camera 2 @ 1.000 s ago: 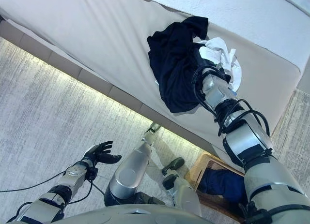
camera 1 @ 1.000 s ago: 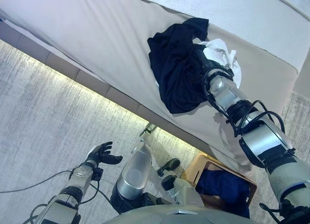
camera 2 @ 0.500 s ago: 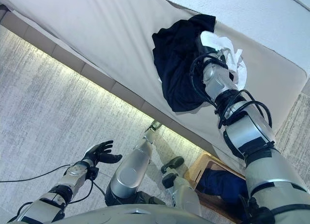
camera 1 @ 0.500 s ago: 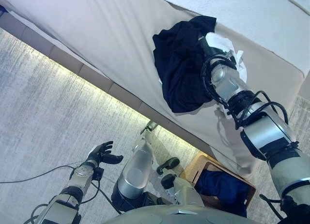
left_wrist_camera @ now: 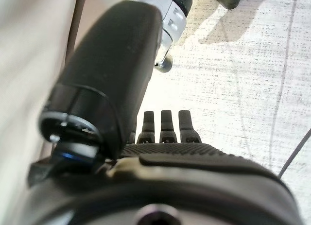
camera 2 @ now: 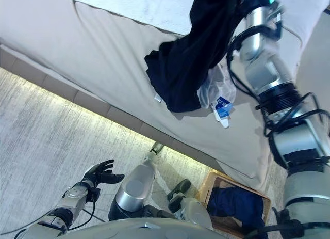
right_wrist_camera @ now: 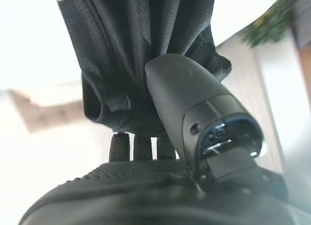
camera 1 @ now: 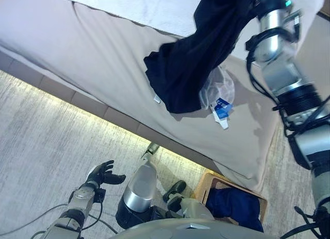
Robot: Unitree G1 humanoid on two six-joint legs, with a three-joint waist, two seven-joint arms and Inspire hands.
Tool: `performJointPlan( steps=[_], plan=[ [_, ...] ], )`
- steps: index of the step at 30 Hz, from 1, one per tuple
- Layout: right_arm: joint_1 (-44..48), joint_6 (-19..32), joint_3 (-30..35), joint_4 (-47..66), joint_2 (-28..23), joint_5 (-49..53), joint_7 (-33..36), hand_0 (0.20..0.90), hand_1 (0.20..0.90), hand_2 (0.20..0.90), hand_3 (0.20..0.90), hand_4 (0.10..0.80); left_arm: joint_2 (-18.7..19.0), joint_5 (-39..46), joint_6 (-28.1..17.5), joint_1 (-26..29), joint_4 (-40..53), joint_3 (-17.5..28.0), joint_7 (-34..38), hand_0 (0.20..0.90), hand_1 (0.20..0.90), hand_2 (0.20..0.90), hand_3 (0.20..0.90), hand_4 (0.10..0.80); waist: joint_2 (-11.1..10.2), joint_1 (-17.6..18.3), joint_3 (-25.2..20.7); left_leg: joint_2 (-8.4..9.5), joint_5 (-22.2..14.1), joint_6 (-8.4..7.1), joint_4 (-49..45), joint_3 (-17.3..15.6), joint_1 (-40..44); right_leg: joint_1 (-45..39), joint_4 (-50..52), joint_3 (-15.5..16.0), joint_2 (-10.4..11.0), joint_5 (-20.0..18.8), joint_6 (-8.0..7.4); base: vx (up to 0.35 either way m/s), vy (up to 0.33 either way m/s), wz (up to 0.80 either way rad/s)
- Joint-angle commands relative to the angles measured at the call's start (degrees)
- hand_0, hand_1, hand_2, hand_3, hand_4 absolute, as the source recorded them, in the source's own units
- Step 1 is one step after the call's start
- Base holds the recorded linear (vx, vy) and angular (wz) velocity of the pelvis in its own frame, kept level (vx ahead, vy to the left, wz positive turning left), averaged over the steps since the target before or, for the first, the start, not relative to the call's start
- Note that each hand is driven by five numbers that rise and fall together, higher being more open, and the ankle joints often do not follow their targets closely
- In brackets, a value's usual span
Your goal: Pick up the clothes from the bed and place them into the basket
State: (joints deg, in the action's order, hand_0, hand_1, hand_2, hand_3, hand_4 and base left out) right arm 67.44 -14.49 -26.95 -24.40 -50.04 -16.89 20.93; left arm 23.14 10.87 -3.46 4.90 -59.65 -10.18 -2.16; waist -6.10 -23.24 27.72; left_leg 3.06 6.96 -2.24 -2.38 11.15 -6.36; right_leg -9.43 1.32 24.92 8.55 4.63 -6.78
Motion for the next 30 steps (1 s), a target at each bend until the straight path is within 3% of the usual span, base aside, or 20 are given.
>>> performJointPlan(
  steps=[1,9,16,22,30],
  plan=[
    [8.8,-0.4,-3.1,-3.2,-7.5,1.1,7.5,0.300,0.300,0.300,0.200,0.100,0.7,-3.3,1.4,-6.8,-3.7,-3.2,0.1,0.900,0.900,0.900,0.900,0.800,-2.0,4.1,-20.5,0.78,-7.6,4.00,5.2,-1.6,8.7,2.0,3.1,-3.9,-2.1,-3.1,0.81,-0.031,-0.024,-0.13],
    [19.0,0.2,-9.1,-12.8,-17.1,10.1,11.5,0.300,0.300,0.300,0.200,0.100,1.1,-3.7,5.6,-4.9,-6.4,-5.0,-0.3,0.900,0.900,0.900,0.900,0.800,-2.6,9.3,-25.0,0.05,-7.9,3.51,7.3,-5.5,11.6,1.7,-0.3,-7.0,-3.7,-4.4,1.05,-0.094,-0.034,-0.20],
    [22.3,0.6,-10.4,-13.7,-23.0,13.0,15.8,0.300,0.300,0.300,0.200,0.100,0.6,-4.6,6.6,-5.1,-8.0,-6.4,-1.0,0.900,0.900,0.900,0.900,0.800,-2.1,13.5,-26.0,-0.85,-8.9,3.26,7.4,-9.6,12.8,2.0,-2.5,-10.4,-4.8,-4.3,1.75,-0.096,-0.021,-0.31],
    [18.9,1.3,-5.7,-13.2,-27.8,17.7,16.7,0.300,0.300,0.300,0.200,0.100,0.2,-5.4,7.1,-4.3,-6.3,-7.5,-1.8,0.900,0.900,0.900,0.900,0.800,-0.9,17.4,-26.1,-1.37,-9.7,2.90,7.4,-13.5,13.2,2.6,-4.5,-13.4,-5.4,-5.3,1.89,-0.126,-0.022,-0.39],
    [9.1,2.8,0.1,-14.5,-29.0,18.9,8.6,0.300,0.300,0.300,0.200,0.100,0.3,-6.4,8.2,-2.5,-4.2,-8.8,-2.1,0.900,0.900,0.900,0.900,0.800,-0.3,21.4,-26.3,-1.96,-10.2,2.84,7.4,-17.1,13.7,3.7,-5.4,-17.2,-6.1,-6.0,2.16,-0.069,-0.038,-0.32]
  ],
)
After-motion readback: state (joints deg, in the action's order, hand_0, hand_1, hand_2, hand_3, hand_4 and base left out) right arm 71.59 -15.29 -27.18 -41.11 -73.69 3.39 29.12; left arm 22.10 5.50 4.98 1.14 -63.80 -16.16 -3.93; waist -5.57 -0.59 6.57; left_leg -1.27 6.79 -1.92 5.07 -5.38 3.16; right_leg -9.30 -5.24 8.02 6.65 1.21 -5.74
